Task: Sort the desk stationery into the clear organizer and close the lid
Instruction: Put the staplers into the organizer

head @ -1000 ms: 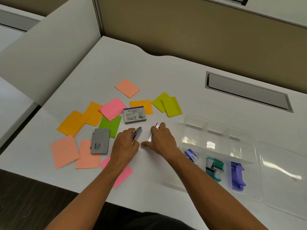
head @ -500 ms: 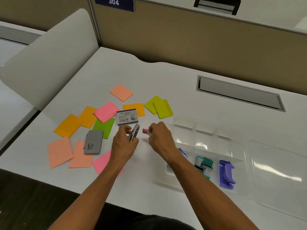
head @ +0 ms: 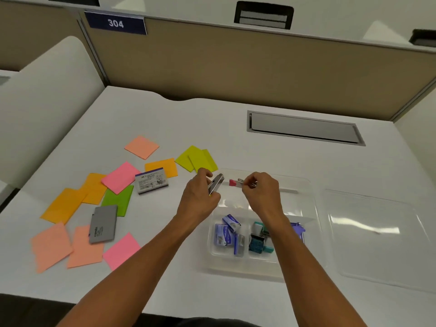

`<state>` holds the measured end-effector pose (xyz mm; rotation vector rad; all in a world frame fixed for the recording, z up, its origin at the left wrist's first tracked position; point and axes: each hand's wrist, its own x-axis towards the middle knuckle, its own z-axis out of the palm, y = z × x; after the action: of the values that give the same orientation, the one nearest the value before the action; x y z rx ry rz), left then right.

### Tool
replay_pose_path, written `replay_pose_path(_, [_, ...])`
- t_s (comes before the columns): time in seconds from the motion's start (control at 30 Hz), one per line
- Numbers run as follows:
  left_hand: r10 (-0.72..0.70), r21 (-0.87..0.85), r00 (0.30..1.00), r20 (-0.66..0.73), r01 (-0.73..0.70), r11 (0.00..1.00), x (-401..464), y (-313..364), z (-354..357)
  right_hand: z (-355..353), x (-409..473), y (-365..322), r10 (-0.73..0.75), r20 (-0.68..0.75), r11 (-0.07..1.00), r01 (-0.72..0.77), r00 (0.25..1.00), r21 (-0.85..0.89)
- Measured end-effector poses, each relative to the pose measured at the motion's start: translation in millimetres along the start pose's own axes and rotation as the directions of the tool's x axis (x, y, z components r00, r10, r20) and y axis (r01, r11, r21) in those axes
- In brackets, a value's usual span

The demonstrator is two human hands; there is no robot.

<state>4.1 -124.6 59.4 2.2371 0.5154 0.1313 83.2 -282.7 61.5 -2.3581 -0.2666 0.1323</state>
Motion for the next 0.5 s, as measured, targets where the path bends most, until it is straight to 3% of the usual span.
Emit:
replay_pose_path(0.2, [0.036,0.219,0.987,0.155,-0.070,0.973,8,15,23,7,10,10,0.012,-0.010,0.997,-0.013,1.000,-0.075])
replay_pose_path(0.5, [0.102,0.279,0.935,0.339,-0.204,0.938,22,25,38,17,27,5,-0.018,0.080,0.980,0.034,0.997,-0.197])
